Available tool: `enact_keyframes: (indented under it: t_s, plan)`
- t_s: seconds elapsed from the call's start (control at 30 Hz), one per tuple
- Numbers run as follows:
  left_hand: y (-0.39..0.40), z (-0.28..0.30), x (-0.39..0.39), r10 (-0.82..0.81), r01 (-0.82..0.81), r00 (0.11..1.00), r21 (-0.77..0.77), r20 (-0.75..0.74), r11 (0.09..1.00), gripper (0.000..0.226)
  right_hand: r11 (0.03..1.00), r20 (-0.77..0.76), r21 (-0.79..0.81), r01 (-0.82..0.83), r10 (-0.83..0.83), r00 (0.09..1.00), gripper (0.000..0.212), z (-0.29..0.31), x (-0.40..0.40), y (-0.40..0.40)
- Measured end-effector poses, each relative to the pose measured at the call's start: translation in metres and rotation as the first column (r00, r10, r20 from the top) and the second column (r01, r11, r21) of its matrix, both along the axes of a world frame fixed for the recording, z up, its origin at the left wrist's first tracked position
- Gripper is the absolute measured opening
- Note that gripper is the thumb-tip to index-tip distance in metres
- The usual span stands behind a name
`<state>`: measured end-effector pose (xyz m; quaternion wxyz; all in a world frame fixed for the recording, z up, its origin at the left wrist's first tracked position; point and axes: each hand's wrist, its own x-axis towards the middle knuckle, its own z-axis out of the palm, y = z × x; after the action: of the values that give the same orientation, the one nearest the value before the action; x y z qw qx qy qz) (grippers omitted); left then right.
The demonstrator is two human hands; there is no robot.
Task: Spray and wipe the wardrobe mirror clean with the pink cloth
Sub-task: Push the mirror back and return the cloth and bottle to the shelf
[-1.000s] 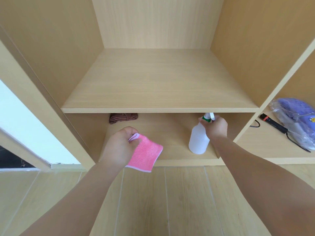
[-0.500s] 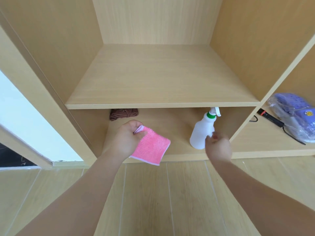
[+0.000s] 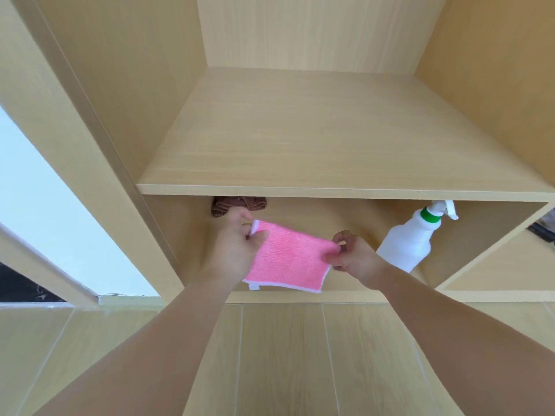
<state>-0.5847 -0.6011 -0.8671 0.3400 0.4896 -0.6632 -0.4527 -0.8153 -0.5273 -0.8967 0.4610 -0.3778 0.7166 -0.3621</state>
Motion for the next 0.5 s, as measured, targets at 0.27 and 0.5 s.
enact_keyframes:
  t_s: [0.27,0.5]
  plan:
    - [-0.044,-0.080,0.017,-0.076,0.038,0.934,0.115,0.349,0.993,0.032,0.995,-0.353,-0.098,0.038,-0.070,0.933,0.023,-0.061,0.034,-0.045]
    - [-0.056,-0.100,0.006,-0.164,0.186,0.741,0.036,0.652,0.982,0.067,0.941,-0.623,0.180,-0.288,0.335,0.706,0.038,-0.078,0.048,-0.060]
